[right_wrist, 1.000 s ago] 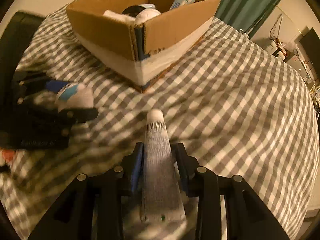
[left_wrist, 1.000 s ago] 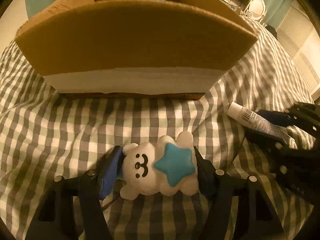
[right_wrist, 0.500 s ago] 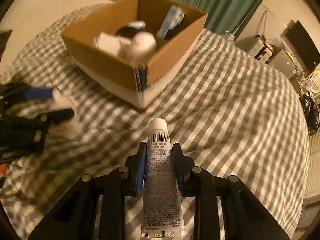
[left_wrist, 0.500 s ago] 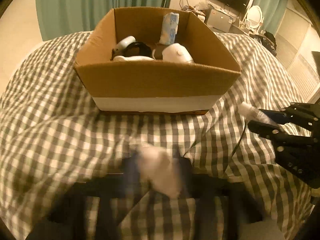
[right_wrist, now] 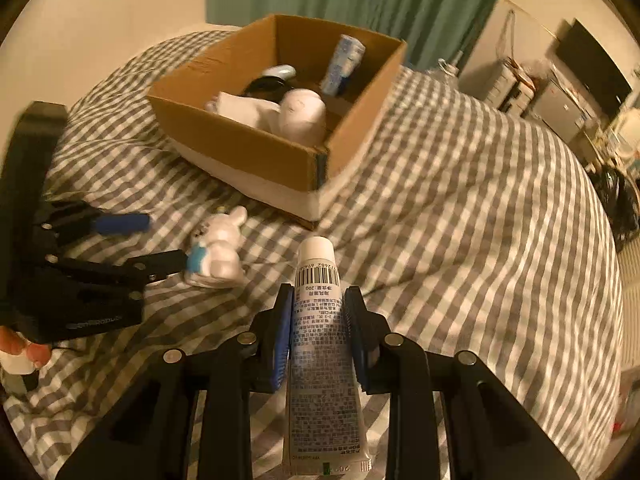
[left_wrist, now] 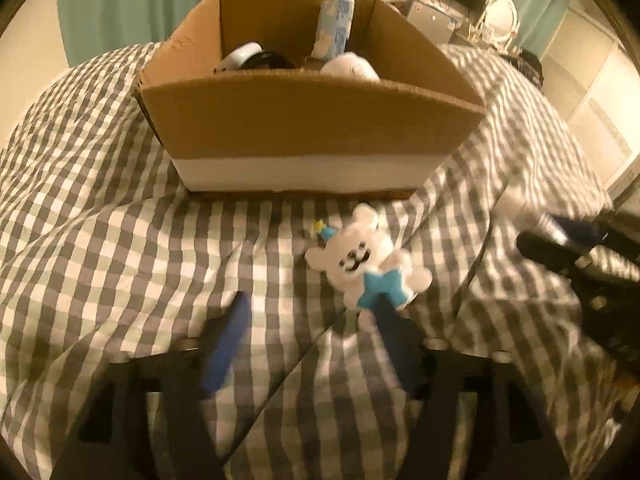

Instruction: Organize objects

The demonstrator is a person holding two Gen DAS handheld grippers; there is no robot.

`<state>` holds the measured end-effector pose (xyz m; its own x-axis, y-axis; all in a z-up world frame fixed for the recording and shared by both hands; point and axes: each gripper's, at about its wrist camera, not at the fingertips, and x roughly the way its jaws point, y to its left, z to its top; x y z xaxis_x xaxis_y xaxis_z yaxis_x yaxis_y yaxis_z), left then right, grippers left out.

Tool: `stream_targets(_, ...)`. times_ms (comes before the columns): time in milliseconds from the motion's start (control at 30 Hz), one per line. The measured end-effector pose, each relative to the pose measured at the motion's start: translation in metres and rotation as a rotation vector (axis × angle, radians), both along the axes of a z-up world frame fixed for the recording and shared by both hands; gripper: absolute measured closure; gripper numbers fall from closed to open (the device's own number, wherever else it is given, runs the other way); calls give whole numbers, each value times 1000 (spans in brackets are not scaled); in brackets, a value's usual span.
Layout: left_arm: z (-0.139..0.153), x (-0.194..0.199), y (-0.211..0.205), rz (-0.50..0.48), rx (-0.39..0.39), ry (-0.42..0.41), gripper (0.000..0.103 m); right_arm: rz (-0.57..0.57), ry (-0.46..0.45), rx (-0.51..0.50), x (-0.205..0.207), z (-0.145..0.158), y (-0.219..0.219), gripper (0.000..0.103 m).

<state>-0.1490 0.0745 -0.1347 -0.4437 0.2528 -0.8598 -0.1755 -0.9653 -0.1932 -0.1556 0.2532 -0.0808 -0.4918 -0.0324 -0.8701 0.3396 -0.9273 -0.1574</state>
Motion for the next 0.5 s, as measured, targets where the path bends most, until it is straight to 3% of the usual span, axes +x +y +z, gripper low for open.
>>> stream_targets(167,7,-8,-1,6,65,19,22,-48,-33,-44,-13,-24,13,78)
stream_targets(433,-27,-31,31,-39,80,-48,22,-57,-38,-108,-16,-34,25,78)
stream_targets(500,-30,-30,36,-66,53,-38,32,-54,-37,-108,-15,-35,25,78)
